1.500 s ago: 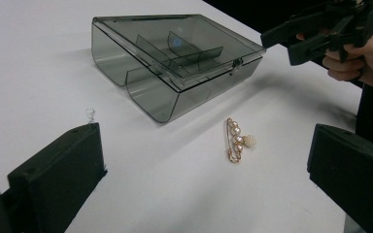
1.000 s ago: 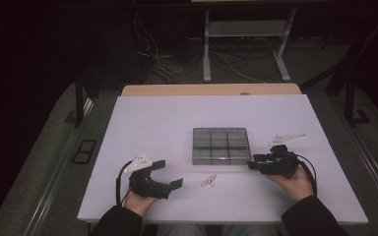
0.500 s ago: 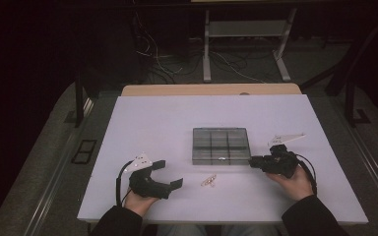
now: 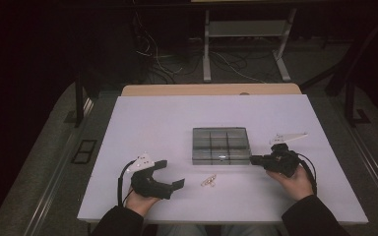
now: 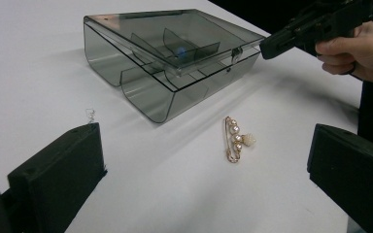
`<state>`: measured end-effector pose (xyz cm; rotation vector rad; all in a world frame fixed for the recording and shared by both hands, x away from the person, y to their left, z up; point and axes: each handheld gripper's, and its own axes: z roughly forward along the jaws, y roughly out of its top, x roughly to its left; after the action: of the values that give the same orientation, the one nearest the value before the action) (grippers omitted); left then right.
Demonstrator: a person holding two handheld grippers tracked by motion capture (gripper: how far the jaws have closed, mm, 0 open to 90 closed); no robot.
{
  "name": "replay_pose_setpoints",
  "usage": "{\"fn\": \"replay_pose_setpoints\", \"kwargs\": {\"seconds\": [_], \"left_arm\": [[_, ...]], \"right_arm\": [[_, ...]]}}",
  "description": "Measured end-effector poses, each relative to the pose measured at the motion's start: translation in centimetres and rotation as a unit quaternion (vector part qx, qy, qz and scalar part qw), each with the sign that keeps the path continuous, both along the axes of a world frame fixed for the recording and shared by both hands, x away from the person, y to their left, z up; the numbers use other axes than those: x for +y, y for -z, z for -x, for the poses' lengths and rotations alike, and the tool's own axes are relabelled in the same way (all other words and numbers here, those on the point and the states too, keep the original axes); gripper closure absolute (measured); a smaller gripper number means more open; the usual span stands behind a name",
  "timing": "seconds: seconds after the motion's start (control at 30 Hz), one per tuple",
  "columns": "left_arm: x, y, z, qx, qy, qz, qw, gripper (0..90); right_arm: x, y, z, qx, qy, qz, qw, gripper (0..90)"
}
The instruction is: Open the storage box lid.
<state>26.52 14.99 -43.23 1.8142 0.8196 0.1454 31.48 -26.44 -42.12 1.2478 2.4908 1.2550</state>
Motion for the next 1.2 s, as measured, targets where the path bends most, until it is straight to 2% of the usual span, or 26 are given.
{"fn": "replay_pose_setpoints", "kwargs": {"seconds": [0.13, 0.2, 0.43, 0.7, 1.2], "left_arm": [[0.0, -0.3, -0.2, -0.005, 0.003, -0.005, 1.0, 0.0], [-0.1, -0.6, -0.3, -0.001, 0.009, -0.002, 1.0, 0.0], [0.0, -1.4, -1.0, -0.013, 0.015, 0.005, 0.9998, 0.0], [-0.3, -2.0, -1.8, -0.014, 0.023, -0.003, 0.9996, 0.0], [-1.9, -4.0, -4.2, -0.023, 0.036, -0.011, 0.999, 0.0]], "right_arm": [[0.1, -0.1, -0.2, 0.004, -0.004, -0.001, 1.0, 89.3], [0.2, -0.3, -0.3, 0.001, -0.007, -0.003, 1.0, 89.3], [0.3, -0.8, -0.8, -0.006, -0.014, -0.008, 0.9999, 89.4], [0.4, -1.5, -1.4, -0.003, -0.017, -0.013, 0.9998, 89.4], [0.3, -3.5, -2.6, -0.012, -0.022, -0.015, 0.9996, 89.4]]}}
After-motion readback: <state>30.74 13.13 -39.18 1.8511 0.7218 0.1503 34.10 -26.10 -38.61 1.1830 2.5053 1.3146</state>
